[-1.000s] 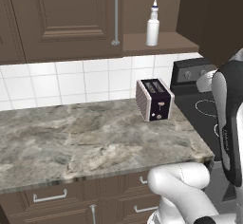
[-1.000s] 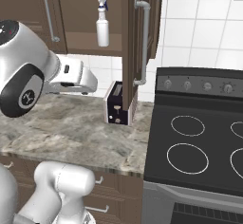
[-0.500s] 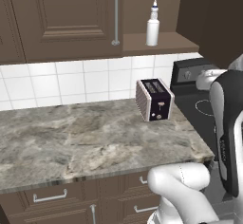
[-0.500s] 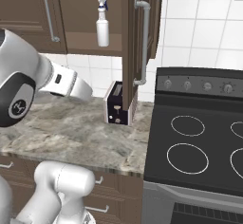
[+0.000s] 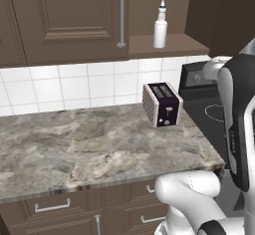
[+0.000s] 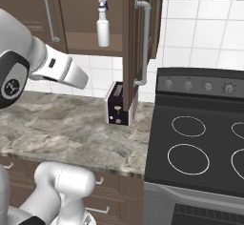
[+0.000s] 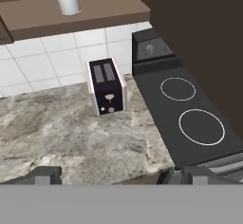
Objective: Open the cabinet. Pick the spray and place it next to the sink. Then close the cabinet.
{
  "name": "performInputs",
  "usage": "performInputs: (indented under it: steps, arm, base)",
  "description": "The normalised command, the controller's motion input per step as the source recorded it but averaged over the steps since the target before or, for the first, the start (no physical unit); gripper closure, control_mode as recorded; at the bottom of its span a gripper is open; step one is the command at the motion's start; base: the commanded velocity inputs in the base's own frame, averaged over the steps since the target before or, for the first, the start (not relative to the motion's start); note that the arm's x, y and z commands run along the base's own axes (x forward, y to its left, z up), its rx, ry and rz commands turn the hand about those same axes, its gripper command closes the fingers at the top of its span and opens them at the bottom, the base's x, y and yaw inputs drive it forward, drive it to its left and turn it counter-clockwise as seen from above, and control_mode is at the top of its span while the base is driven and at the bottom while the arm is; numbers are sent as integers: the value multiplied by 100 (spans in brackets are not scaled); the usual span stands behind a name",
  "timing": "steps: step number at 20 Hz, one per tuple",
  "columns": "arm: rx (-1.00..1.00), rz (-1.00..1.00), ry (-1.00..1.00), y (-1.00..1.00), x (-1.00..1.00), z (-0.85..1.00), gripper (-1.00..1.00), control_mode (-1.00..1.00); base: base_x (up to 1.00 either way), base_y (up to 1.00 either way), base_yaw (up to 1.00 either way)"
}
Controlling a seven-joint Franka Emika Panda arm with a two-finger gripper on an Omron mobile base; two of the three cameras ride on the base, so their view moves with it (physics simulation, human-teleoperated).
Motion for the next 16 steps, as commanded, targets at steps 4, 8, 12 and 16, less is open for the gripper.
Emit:
performInputs:
  steps: [4, 8, 12, 16]
  arm:
    - [13, 0, 0, 0, 39, 0, -100, -100]
    - [14, 0, -2, 3, 57, 0, -100, -100]
    - [8, 0, -5, 13, 54, 15, -100, -100]
    - [6, 0, -8, 15, 56, 20, -100, -100]
  base:
    - [0, 0, 0]
    - [0, 0, 0]
    - [0, 0, 0]
    - [0, 0, 0]
